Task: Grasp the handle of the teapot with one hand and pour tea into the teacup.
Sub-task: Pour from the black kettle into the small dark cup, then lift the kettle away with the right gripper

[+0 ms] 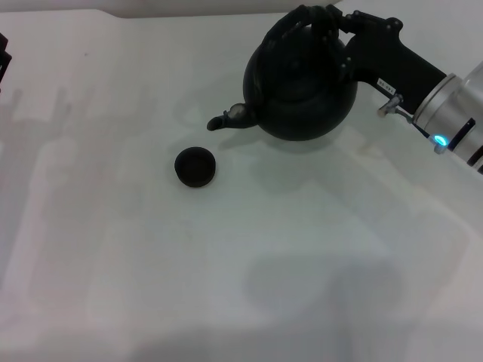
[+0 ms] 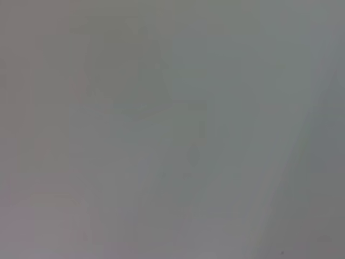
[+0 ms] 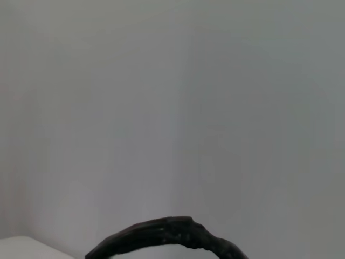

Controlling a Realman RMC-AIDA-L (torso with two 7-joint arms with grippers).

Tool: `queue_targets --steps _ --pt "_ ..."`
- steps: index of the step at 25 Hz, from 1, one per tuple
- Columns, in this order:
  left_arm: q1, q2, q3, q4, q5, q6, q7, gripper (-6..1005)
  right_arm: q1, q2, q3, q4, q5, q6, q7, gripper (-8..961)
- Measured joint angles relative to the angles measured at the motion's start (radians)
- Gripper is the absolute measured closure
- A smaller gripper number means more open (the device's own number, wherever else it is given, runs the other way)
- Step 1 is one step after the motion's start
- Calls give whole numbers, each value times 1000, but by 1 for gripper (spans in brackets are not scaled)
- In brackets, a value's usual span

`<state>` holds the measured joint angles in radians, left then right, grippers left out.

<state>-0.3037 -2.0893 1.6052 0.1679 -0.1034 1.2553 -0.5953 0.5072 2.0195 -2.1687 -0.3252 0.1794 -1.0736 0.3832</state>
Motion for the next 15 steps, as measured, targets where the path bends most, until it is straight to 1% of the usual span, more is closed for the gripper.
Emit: queue_targets --steps 8,15 --pt "-3 0 -1 -5 0 -1 0 198 1 2 -26 -11 0 -4 -74 765" --pt "-4 0 -1 -5 0 -1 0 198 1 3 -28 -29 1 15 -90 769"
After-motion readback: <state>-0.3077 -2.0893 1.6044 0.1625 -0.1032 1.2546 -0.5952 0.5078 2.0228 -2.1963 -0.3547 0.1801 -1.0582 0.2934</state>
